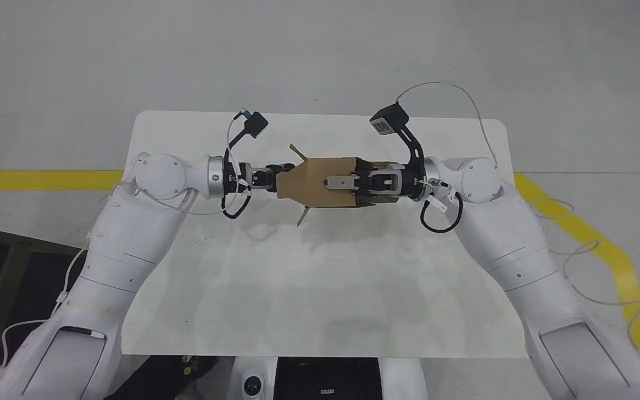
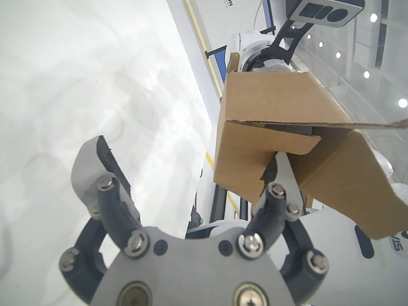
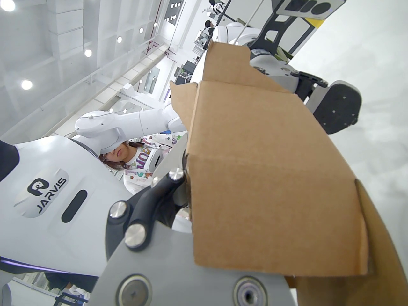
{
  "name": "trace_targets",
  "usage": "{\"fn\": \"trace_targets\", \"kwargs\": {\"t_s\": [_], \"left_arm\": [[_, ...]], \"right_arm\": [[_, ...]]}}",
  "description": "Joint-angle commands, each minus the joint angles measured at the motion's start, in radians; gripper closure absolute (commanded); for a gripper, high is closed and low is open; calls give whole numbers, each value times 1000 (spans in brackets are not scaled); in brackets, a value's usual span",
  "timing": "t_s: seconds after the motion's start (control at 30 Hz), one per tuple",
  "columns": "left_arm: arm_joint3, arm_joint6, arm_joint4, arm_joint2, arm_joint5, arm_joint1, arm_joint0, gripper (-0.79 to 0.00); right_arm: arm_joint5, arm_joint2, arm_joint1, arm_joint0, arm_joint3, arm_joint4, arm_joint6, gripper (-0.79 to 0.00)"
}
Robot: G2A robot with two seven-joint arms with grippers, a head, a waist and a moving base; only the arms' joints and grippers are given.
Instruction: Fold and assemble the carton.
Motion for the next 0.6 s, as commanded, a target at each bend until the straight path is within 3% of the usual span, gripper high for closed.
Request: {"fn": "trace_targets", "kwargs": {"t_s": [0.0, 0.57], "left_arm": [[1, 1, -2, 2, 0, -1, -2, -785], [5, 8, -8, 7, -5, -4, -13, -785]], "right_arm": [[5, -7, -1, 2, -1, 4, 5, 0], [-8, -16, -1, 18, 35, 20, -8, 0]]}}
